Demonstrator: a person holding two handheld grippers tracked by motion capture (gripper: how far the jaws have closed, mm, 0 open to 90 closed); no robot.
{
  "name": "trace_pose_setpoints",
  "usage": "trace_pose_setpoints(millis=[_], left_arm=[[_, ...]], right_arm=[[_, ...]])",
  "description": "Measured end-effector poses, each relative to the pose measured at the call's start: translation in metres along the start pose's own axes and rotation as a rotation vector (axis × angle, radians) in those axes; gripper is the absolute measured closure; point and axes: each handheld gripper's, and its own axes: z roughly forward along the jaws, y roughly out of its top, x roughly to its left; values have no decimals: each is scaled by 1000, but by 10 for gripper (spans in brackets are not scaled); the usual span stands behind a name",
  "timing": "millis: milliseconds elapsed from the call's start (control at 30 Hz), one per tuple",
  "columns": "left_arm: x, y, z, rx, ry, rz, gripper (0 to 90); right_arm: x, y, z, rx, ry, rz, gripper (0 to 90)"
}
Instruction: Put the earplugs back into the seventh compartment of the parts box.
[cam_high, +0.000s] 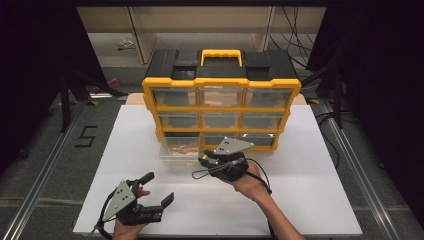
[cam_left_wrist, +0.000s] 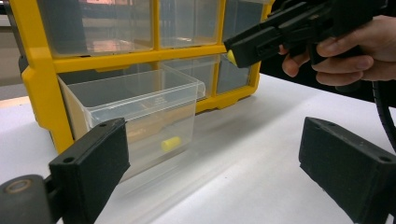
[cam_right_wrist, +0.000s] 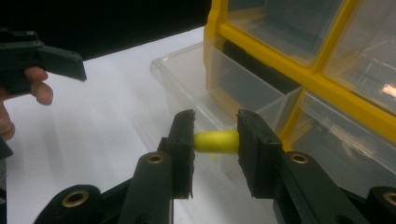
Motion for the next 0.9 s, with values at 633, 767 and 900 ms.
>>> trace_pose_setpoints(millis=[633,767,900], left_arm=[[-1,0,1,5,-5,-1,82],[0,0,1,4,-6,-1,82],[0,0,1,4,-8,-2,82]], right_arm=[[-7,17,24,-38,-15,56,683],[-7,21,30,-47,-11,59,683],[-7,23,41,-58,-13,68,681]])
